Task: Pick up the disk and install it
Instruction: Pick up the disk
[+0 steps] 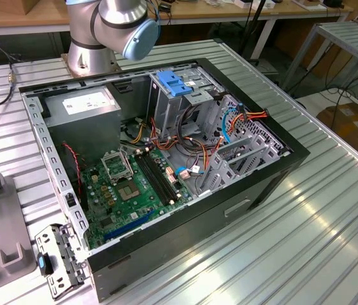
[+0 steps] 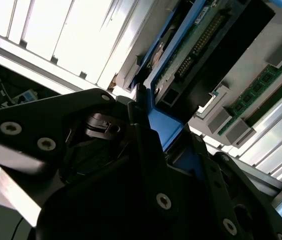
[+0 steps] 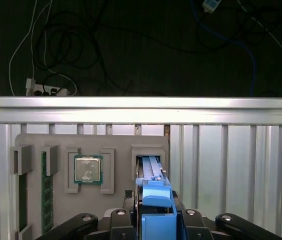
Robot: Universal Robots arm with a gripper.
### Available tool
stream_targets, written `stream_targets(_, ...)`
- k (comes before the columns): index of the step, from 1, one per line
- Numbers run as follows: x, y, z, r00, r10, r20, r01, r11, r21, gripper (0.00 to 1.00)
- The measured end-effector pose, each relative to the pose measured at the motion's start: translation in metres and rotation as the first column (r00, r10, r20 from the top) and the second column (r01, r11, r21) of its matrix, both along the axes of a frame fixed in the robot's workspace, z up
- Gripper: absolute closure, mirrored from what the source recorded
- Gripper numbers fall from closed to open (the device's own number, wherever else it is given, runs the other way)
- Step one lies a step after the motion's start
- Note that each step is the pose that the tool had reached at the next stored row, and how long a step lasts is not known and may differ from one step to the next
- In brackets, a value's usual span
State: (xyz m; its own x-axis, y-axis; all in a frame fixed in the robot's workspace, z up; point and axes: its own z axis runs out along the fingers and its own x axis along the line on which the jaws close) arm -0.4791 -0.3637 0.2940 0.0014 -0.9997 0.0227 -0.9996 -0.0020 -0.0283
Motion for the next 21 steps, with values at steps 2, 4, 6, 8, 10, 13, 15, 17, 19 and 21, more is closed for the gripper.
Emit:
stream_targets(2, 0.0000, 0.0000, 0.0000, 1.0000, 0.000, 0.0000, 0.000, 1.0000, 0.0000, 0.63)
stream_targets(4, 0.0000, 0.0000, 0.0000, 1.0000, -0.001, 0.0000, 0.001, 1.0000, 0.0000, 0.63)
stream_targets(6, 0.0000, 0.0000, 0.0000, 1.0000, -0.001, 0.0000, 0.001, 1.0000, 0.0000, 0.63)
stream_targets(8, 0.0000, 0.0000, 0.0000, 1.0000, -0.001, 0.0000, 0.001, 1.0000, 0.0000, 0.63)
stream_targets(10, 0.0000, 0.0000, 0.0003, 1.0000, -0.001, 0.0001, 0.001, 1.0000, 0.0000, 0.63)
stream_targets(13, 0.0000, 0.0000, 0.0038, 1.0000, -0.001, 0.0001, 0.001, 1.0000, 0.0000, 0.63)
stream_targets(15, 0.0000, 0.0000, 0.0068, 1.0000, -0.001, 0.0000, 0.001, 1.0000, 0.0000, 0.63)
stream_targets(17, 0.0000, 0.0000, 0.0111, 1.0000, -0.001, 0.0000, 0.001, 1.0000, 0.0000, 0.63)
stream_targets(19, 0.0000, 0.0000, 0.0148, 1.0000, -0.001, 0.0000, 0.001, 1.0000, 0.0000, 0.63)
stream_targets(21, 0.0000, 0.0000, 0.0195, 1.0000, -0.001, 0.0000, 0.001, 1.0000, 0.0000, 0.63)
